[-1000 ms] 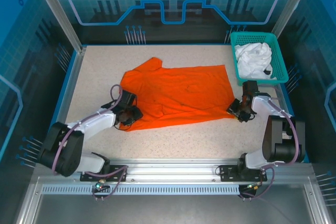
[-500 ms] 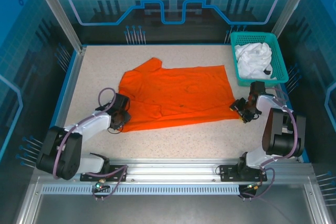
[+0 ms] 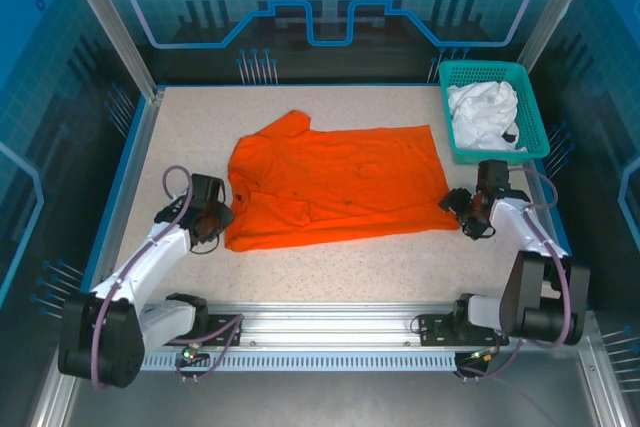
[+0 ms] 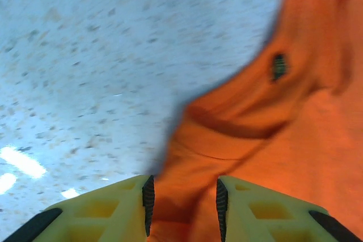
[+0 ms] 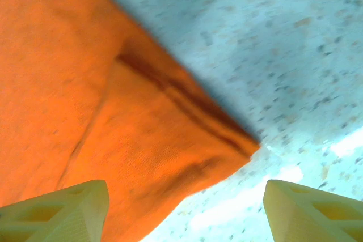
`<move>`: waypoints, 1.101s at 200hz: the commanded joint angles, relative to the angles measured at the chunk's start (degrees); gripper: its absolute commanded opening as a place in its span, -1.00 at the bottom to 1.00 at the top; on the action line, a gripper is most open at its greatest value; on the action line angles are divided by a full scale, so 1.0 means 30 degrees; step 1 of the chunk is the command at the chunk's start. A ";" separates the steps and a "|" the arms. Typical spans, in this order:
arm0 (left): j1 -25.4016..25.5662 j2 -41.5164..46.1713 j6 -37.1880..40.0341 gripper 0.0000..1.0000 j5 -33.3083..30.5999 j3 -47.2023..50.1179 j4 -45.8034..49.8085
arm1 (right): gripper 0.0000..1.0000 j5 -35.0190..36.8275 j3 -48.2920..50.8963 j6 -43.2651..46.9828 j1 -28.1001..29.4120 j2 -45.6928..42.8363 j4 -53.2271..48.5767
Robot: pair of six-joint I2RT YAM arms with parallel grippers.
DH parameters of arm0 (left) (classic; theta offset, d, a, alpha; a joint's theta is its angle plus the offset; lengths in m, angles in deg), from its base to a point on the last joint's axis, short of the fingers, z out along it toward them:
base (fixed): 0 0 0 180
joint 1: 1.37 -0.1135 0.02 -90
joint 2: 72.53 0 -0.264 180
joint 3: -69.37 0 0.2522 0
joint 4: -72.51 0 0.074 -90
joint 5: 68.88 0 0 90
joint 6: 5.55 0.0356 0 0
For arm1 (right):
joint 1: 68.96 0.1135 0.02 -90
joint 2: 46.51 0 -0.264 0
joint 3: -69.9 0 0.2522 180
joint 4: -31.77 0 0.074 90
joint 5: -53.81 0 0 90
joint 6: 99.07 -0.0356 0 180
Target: Fold and stack the t-shirts
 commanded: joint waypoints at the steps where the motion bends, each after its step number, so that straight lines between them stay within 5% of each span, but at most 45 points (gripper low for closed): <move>1: 0.1637 0.0049 0.0419 -0.27 0.1327 -0.1411 0.0740 | 0.45 0.1438 -0.1040 0.0255 0.2704 -0.0484 -0.1180; 52: 0.5316 -0.3462 -0.1318 -0.29 0.3666 -0.1140 -0.2486 | 0.24 0.1462 -0.2811 -0.0694 0.9208 0.2602 0.0172; 118: 0.5570 -0.7023 -0.2292 -0.29 0.1921 -0.0285 -0.3504 | 0.10 0.2116 -0.5358 -0.2418 1.4476 0.8347 0.0920; 220: 0.5436 -0.2448 -0.1989 -0.21 -0.0199 0.2137 0.1669 | 0.16 0.2684 -0.2308 -0.6816 1.9502 0.9076 0.1605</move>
